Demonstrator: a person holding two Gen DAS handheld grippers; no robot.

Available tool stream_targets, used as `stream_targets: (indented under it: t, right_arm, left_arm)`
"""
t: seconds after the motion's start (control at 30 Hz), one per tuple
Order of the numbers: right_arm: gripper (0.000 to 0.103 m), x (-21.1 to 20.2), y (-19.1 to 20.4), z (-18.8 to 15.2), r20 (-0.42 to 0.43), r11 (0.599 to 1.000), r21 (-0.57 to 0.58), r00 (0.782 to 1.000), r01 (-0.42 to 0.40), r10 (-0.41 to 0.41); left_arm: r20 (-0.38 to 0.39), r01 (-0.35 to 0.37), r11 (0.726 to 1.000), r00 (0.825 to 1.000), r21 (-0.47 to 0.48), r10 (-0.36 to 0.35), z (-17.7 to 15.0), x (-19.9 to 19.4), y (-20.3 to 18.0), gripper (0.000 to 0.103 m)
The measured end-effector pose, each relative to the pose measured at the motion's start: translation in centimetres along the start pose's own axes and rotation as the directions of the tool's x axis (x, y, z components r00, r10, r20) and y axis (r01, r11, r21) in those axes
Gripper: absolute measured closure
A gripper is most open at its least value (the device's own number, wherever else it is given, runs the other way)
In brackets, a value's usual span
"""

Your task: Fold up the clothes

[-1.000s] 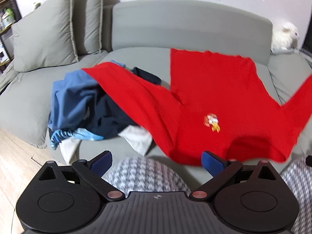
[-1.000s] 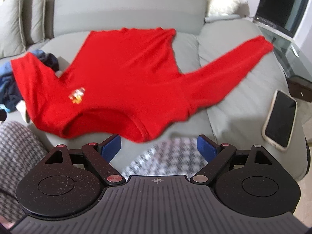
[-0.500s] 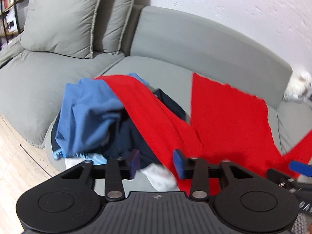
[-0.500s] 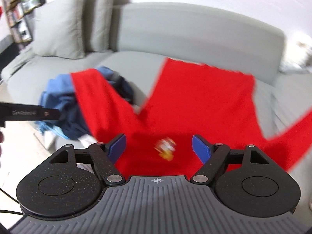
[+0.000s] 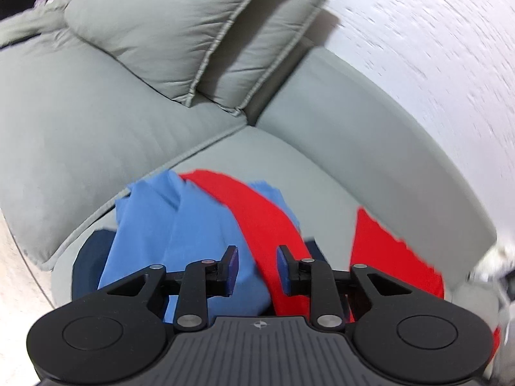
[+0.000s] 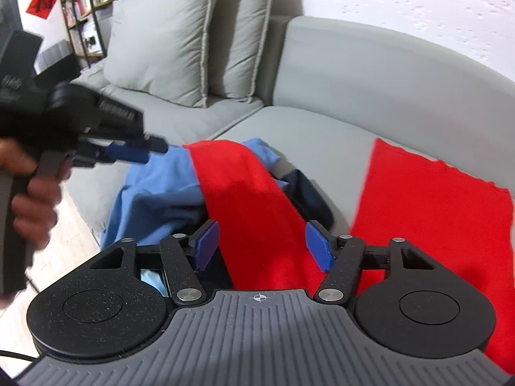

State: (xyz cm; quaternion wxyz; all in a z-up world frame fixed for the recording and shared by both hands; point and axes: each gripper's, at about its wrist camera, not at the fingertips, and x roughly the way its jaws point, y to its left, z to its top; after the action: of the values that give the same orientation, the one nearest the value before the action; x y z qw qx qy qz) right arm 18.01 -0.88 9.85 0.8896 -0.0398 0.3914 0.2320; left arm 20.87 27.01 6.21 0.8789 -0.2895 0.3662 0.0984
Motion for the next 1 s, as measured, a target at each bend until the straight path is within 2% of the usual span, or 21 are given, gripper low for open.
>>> stream_targets:
  t: [0.13,0.27,0.37,0.4,0.5,0.6,0.77,0.83,0.9,1.0]
  right_arm:
    - [0.040,2.9,0.4,1.7,-0.005,1.000,-0.015,1.000,-0.026,0.026]
    - [0.040,4.9,0.1,3.1,0.021,0.999,-0.041,0.999,-0.031,0.032]
    - [0.039,5.8,-0.3,3.6,0.021,0.999,-0.046,1.000,-0.021,0.022]
    - [0.039,6.1,-0.5,3.6,0.018,0.999,-0.045,1.000,-0.017,0.018]
    - [0.039,6.7,-1.3,3.6,0.002,0.999,-0.034,1.000,-0.008,0.009]
    - [0.039,7.1,-1.9,3.4,-0.011,1.000,-0.031,1.000,-0.003,0.003]
    - [0.039,7.2,-2.8,2.7,-0.027,1.000,-0.029,1.000,0.010,-0.011]
    - [0.038,7.0,-3.3,2.4,-0.033,1.000,-0.022,0.999,0.009,-0.010]
    - [0.037,6.9,-3.8,2.3,-0.035,1.000,-0.015,0.999,0.011,-0.012]
    - [0.037,6.9,-4.3,2.0,-0.041,1.000,-0.003,0.999,0.022,-0.023]
  left_arm:
    - [-0.009,0.009,0.993,1.000,-0.119,-0.010,3.6,3.1,2.3,0.079]
    - [-0.057,0.023,0.960,0.998,-0.280,-0.041,7.3,7.1,5.6,0.080]
    - [-0.122,0.024,0.935,0.990,-0.353,-0.072,8.9,10.0,7.4,0.084]
    - [-0.142,0.015,0.929,0.987,-0.370,-0.072,9.2,10.8,7.8,0.085]
    - [-0.214,-0.071,0.917,0.977,-0.392,-0.016,9.1,12.4,8.5,0.089]
    - [-0.229,-0.070,0.912,0.973,-0.405,-0.027,8.7,13.5,9.0,0.090]
    - [-0.252,-0.135,0.866,0.968,-0.480,0.012,8.4,15.0,10.4,0.090]
    - [-0.251,-0.142,0.856,0.968,-0.497,0.015,8.4,15.3,10.7,0.087]
    - [-0.248,-0.139,0.849,0.969,-0.510,0.010,8.6,15.6,10.8,0.078]
    - [-0.249,-0.159,0.847,0.968,-0.508,0.032,8.8,16.5,10.8,0.078]
